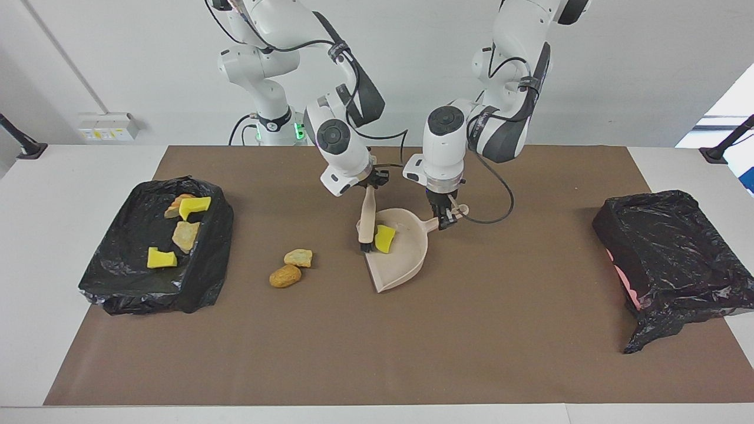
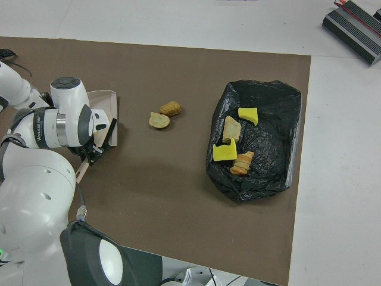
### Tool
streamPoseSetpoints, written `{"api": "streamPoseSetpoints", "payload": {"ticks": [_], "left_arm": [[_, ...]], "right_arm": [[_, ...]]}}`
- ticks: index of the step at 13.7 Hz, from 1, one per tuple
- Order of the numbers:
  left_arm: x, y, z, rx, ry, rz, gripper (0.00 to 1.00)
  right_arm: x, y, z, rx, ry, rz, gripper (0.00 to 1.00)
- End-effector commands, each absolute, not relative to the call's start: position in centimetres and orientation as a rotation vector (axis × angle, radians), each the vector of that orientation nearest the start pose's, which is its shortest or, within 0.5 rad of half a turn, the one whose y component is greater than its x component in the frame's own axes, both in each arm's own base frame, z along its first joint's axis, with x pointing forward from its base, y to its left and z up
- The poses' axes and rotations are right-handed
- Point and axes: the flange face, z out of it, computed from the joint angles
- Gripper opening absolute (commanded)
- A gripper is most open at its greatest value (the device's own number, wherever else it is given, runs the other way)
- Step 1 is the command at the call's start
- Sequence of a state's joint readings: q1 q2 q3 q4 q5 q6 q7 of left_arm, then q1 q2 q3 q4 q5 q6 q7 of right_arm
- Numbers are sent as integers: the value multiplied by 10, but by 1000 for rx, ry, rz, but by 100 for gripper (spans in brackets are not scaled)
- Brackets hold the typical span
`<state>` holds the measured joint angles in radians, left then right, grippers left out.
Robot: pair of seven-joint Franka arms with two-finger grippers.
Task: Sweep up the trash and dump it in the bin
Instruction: 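Hold the dustpan with the left gripper while the right gripper grasps the brush, then sweep the trash pieces into the dustpan with the right gripper's brush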
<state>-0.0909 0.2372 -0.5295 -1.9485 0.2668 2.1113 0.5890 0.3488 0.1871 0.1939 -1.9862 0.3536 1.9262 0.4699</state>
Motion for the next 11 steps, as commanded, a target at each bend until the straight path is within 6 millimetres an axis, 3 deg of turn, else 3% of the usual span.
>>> {"api": "streamPoseSetpoints", "payload": {"ticks": [1, 2, 5, 6, 7, 8, 10, 11], "left_arm": [[496, -314, 370, -2372, 1873, 37, 0], [496, -313, 368, -2375, 1870, 41, 0], [493, -317, 363, -2384, 1869, 58, 0], [492, -317, 363, -2414, 1843, 72, 0], [490, -317, 361, -2440, 1820, 84, 0], [490, -317, 356, -2465, 1807, 101, 0], [490, -319, 355, -2470, 1805, 115, 0], [489, -320, 354, -2468, 1809, 121, 0]], "right_arm": [[507, 254, 414, -2987, 151, 490, 0], [519, 229, 422, -3045, 96, 489, 0], [541, 158, 414, -3145, -280, 481, 0], [548, 136, 408, -3170, -430, 504, 0], [555, 118, 397, -3187, -684, 543, 0], [565, 109, 386, -3217, -847, 564, 0], [580, 86, 363, -3278, -910, 603, 0], [578, 78, 346, -3267, -888, 639, 0]]}}
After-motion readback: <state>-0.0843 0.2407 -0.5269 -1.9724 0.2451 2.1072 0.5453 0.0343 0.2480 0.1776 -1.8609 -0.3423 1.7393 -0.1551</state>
